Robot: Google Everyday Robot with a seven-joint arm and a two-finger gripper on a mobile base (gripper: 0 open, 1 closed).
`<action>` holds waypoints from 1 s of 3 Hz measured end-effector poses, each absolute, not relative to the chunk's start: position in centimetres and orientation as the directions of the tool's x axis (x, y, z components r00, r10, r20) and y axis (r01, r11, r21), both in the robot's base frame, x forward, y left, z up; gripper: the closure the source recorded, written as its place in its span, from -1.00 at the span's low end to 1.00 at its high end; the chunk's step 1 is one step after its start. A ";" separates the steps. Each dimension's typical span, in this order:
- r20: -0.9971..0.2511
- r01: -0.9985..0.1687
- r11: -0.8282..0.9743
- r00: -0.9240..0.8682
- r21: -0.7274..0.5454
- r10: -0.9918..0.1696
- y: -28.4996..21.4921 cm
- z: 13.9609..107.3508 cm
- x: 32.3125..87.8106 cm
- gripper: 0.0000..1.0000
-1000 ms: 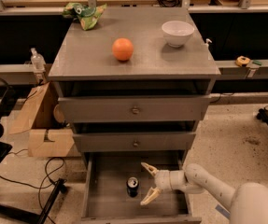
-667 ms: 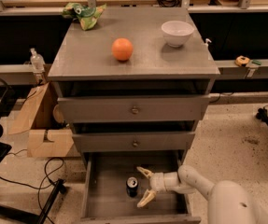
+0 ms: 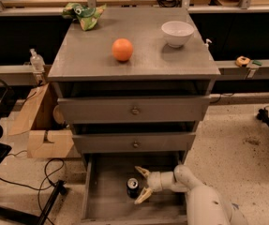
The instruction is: Pick pepsi can from bottom drawer and place on counter
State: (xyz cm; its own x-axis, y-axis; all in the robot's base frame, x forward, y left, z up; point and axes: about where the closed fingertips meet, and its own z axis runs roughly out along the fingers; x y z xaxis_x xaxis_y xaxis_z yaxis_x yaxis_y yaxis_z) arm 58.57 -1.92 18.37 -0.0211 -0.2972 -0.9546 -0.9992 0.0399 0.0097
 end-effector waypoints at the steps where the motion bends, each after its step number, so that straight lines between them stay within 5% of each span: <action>1: -0.959 -0.999 0.049 -0.015 0.001 -0.281 -1.6 18.3 60.1 -1.00; 2: -0.963 -0.999 0.044 -0.023 0.012 -0.270 -1.1 17.8 60.5 -1.00; 3: -0.964 -0.998 0.037 -0.058 0.050 -0.258 -0.7 17.3 59.8 -0.48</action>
Offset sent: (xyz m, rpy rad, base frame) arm 0.0296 0.0071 -0.0146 0.0404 0.0107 -0.0046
